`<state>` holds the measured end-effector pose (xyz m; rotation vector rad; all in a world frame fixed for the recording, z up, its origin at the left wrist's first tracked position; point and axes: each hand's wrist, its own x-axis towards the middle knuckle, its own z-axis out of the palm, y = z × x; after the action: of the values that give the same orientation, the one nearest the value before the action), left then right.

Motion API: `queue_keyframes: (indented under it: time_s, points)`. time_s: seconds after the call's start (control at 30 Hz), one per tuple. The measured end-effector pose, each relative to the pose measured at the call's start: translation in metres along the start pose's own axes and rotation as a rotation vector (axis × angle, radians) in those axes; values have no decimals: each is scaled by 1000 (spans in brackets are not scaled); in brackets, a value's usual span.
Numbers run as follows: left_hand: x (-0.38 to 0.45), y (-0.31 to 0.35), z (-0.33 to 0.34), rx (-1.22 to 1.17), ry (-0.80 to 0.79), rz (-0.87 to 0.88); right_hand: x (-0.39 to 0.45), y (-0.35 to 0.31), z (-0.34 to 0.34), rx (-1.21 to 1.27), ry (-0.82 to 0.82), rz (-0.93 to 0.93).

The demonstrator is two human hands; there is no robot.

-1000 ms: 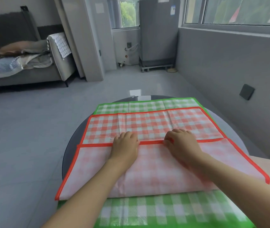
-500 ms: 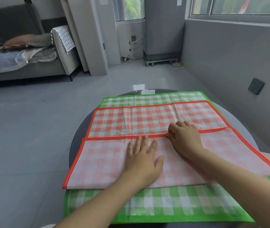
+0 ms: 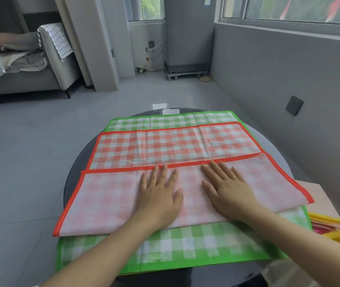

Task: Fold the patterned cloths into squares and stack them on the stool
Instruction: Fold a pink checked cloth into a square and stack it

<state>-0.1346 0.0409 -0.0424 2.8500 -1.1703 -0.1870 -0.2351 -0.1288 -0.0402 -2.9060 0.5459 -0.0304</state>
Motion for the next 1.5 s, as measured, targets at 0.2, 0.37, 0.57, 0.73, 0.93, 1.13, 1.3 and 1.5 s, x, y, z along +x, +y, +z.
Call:
queue_keyframes:
  time_s: [0.2, 0.37, 0.57, 0.73, 0.93, 1.13, 1.3, 1.5]
  points:
    - [-2, 1, 0, 10, -6, -2, -5, 58, -13, -56, -24, 160]
    - [-1, 3, 0, 20, -9, -3, -6, 74, -17, -58, -27, 207]
    - [-2, 3, 0, 18, -12, -1, 0, 43, -18, 6, 38, 159]
    - [-2, 6, -3, -4, -3, -2, 15, -11, -13, 52, 55, -103]
    - [-3, -2, -7, -25, 7, 19, 26, -23, 7, -33, 8, -157]
    - [-19, -70, -6, 7, 32, -102, 26, -26, 4, -46, -11, -143]
    - [-36, -113, -9, 8, 47, -197, 26, -26, 4, -59, -11, -146]
    - [-37, -110, -14, -13, 19, -198, 26, -28, 4, -64, -11, -139]
